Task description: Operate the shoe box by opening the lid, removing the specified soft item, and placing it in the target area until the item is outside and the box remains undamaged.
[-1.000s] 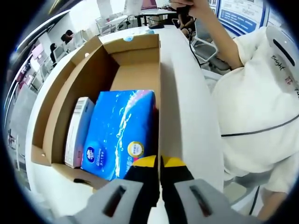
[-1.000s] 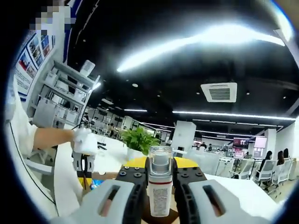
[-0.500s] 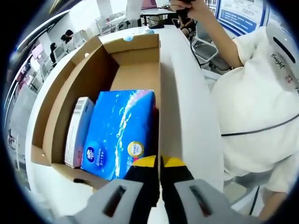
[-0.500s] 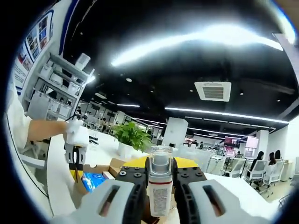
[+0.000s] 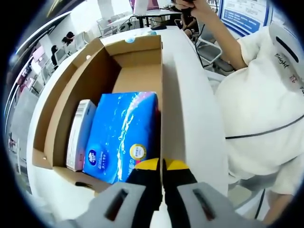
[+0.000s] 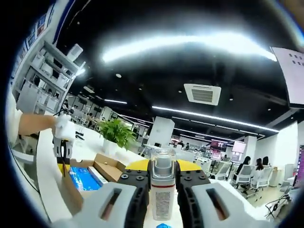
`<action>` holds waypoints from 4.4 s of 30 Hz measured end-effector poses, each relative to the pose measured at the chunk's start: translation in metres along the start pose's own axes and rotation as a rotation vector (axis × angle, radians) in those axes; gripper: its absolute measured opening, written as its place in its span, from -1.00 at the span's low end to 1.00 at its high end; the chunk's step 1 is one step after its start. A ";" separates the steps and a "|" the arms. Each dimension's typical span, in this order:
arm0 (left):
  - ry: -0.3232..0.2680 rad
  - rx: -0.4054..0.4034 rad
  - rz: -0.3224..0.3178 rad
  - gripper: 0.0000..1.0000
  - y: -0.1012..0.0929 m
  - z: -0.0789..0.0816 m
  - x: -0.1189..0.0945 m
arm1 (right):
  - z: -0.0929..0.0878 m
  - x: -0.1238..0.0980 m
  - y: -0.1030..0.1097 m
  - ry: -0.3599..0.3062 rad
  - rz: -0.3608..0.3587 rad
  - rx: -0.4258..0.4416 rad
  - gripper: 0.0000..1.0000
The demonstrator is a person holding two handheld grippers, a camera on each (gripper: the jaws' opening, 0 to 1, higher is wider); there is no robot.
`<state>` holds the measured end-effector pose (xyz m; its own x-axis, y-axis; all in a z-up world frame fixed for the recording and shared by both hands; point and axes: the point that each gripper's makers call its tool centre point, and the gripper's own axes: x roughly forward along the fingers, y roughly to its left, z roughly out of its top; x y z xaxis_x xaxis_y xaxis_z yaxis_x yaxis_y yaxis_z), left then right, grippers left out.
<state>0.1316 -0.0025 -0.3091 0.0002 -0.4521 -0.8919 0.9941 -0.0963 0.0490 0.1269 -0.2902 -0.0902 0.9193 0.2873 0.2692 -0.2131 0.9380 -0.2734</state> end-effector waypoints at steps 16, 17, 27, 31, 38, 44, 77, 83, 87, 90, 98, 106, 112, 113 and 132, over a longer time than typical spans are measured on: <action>-0.004 0.004 0.007 -0.98 -0.003 0.001 0.001 | -0.014 -0.035 -0.055 0.025 -0.125 0.059 -0.64; -0.004 0.004 0.008 -0.98 -0.003 0.001 0.001 | -0.015 -0.037 -0.055 0.033 -0.125 0.061 -0.64; -0.004 0.009 0.012 -0.98 -0.005 0.001 0.001 | -0.024 -0.055 -0.068 0.055 -0.155 0.044 -0.64; -0.005 0.009 0.011 -0.98 -0.005 0.001 0.001 | -0.027 -0.058 -0.071 0.064 -0.168 0.042 -0.64; -0.007 0.010 0.012 -0.98 -0.006 0.001 0.002 | -0.028 -0.062 -0.079 0.046 -0.195 0.039 -0.64; -0.007 0.010 0.013 -0.97 -0.007 0.001 0.002 | -0.033 -0.066 -0.084 0.048 -0.214 0.039 -0.64; -0.008 0.013 0.012 -0.98 -0.006 0.001 0.003 | -0.110 -0.081 -0.117 0.093 -0.265 0.122 -0.64; -0.010 0.016 0.012 -0.98 -0.003 0.001 0.002 | -0.137 -0.084 -0.126 0.185 -0.313 0.109 -0.63; -0.009 0.016 0.010 -0.98 -0.002 0.001 0.002 | -0.147 -0.084 -0.128 0.196 -0.316 0.130 -0.64; -0.009 0.014 0.010 -0.98 0.000 0.000 0.002 | -0.156 -0.086 -0.128 0.217 -0.323 0.156 -0.63; -0.005 0.007 0.007 -0.98 0.004 -0.001 0.002 | -0.161 -0.085 -0.120 0.224 -0.303 0.164 -0.63; -0.003 0.005 0.007 -0.98 0.002 -0.001 0.002 | -0.162 -0.084 -0.121 0.225 -0.302 0.148 -0.63; -0.003 0.005 0.008 -0.98 0.001 0.000 0.001 | -0.168 -0.085 -0.119 0.247 -0.290 0.150 -0.63; -0.002 0.004 0.007 -0.98 0.001 0.000 0.001 | -0.169 -0.085 -0.118 0.250 -0.286 0.153 -0.63; -0.005 0.010 0.012 -0.98 0.002 0.000 0.001 | -0.176 -0.083 -0.125 0.238 -0.286 0.215 -0.62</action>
<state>0.1332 -0.0030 -0.3104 0.0117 -0.4573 -0.8892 0.9930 -0.0994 0.0642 0.1356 -0.4653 -0.2408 0.9967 -0.0191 0.0787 0.0202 0.9997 -0.0133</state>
